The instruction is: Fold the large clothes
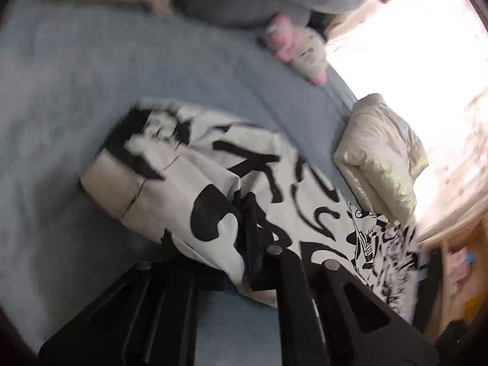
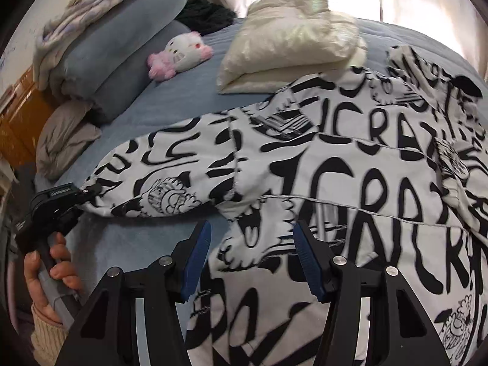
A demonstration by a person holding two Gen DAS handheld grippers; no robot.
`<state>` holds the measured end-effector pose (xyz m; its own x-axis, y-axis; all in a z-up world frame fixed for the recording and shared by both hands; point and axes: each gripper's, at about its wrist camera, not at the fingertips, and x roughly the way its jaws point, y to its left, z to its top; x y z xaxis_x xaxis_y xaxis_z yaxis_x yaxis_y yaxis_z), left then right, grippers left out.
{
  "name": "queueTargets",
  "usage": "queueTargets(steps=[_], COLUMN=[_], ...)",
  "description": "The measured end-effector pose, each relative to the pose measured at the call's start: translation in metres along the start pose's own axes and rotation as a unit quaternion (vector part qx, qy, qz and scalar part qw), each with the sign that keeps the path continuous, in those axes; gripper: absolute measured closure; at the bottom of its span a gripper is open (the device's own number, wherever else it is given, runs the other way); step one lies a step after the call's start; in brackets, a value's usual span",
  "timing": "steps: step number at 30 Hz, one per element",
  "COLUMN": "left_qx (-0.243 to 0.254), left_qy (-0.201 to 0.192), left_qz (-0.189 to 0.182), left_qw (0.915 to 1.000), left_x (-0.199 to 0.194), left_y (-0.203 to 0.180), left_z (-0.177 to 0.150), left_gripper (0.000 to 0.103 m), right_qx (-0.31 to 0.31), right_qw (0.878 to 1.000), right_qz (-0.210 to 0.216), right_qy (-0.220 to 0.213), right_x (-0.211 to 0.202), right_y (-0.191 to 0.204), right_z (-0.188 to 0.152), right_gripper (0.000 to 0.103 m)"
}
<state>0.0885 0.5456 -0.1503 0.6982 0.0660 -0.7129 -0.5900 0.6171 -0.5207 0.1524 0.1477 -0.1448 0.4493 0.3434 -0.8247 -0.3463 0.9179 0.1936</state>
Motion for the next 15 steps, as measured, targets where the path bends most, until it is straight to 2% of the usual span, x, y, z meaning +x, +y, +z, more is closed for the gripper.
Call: queueTargets(steps=[3,8,11,15], left_qx=[0.047,0.125,0.183,0.272], left_qy=[-0.043,-0.089,-0.107,-0.105], left_qz=[-0.009,-0.065,-0.107,-0.148], left_qw=[0.9979,0.986,0.9713,0.9451], left_x=[-0.032,-0.086,-0.114,-0.129], left_y=[-0.046,-0.14,-0.207,-0.297], left_z=[-0.001,-0.014,-0.036,-0.092], left_gripper=[0.099,0.099,0.099,0.099], right_qx=[0.021,0.057,0.083,0.125], right_qw=[1.0,0.997,0.994,0.987], right_qz=[0.003,0.014,0.013,0.004], right_qy=[-0.015,-0.048,-0.07,-0.097], right_x=[-0.016,-0.055,-0.084,-0.128], right_y=[-0.019,-0.057,-0.089,-0.145], right_z=[0.001,0.001,-0.004,-0.021], right_gripper=[0.046,0.046,0.046,0.046])
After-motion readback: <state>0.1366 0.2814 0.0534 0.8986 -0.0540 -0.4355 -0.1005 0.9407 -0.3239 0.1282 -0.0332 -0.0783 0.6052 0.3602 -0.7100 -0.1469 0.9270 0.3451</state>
